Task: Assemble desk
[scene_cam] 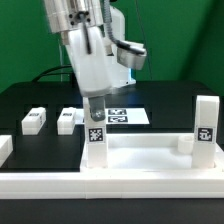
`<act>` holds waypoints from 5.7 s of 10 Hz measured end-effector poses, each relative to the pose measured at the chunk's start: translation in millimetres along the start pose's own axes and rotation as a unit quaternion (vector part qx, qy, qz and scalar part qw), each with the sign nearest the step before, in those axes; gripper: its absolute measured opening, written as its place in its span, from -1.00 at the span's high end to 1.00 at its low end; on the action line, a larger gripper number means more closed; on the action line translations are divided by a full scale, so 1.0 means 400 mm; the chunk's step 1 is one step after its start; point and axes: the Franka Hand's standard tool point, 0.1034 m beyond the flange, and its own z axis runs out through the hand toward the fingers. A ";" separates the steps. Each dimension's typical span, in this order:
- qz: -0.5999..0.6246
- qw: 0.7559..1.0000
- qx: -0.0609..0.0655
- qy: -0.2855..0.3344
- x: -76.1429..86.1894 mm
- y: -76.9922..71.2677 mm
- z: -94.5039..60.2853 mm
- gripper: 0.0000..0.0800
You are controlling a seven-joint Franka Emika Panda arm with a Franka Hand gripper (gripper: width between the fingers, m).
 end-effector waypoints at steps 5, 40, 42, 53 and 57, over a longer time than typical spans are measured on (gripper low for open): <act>-0.250 0.968 0.003 0.008 -0.013 -0.016 -0.001 -0.62; 0.342 0.940 0.005 -0.017 -0.048 -0.028 -0.015 -0.61; 0.330 0.943 0.006 -0.035 -0.098 -0.052 -0.078 -0.62; 0.272 0.962 -0.031 -0.025 -0.254 -0.001 -0.020 -0.62; 0.229 0.973 -0.012 0.008 -0.230 0.093 0.041 -0.62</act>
Offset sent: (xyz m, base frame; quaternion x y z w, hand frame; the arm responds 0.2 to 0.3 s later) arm 0.0000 0.0000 0.0000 0.0000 0.0000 -0.1938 0.9810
